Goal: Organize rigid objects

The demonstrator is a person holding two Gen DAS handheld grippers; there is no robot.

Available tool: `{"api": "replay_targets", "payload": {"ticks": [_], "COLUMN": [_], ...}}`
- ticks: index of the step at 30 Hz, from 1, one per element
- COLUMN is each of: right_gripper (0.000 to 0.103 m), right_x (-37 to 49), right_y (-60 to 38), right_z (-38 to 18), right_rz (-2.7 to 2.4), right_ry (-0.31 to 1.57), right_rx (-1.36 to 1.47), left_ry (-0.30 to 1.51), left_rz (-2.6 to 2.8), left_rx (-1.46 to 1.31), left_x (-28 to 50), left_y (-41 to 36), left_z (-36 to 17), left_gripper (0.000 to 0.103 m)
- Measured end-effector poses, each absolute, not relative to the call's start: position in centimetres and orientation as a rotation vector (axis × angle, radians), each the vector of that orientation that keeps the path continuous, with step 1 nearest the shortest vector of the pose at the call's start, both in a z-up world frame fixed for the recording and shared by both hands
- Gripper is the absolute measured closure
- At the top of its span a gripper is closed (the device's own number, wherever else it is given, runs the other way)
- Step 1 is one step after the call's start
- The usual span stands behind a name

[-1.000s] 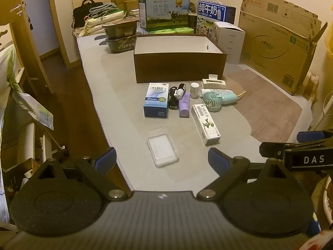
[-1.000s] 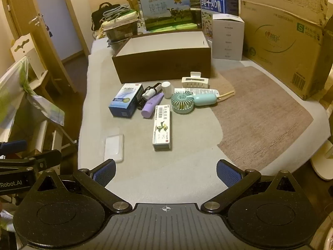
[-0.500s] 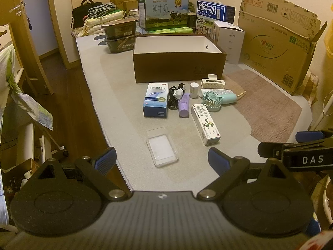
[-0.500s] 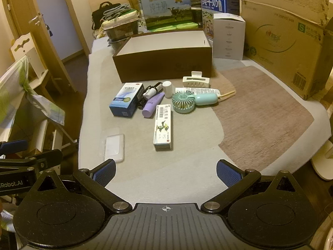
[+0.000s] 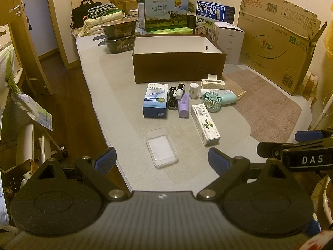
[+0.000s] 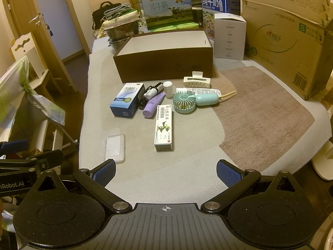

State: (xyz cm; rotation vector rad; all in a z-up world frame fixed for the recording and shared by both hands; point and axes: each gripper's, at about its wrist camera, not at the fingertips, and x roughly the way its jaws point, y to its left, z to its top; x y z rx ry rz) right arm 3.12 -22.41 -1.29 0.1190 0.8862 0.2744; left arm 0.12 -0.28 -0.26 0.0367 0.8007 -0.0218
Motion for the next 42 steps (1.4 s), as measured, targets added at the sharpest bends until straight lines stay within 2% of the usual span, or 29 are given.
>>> {"api": "replay_targets", "payload": {"ticks": [42], "right_gripper": [0.000], "right_x": [3.68], "right_y": [-22.40], "right_z": [-1.45], "right_rz": [0.274], "right_ry": [0.886], "right_rx": [0.118], "left_ry": [0.801], "left_rz": [-0.022], "left_rx": [0.036], "left_x": [0.22], "left_y": [-0.34], "left_z": [-0.28], "left_gripper": [0.009]}}
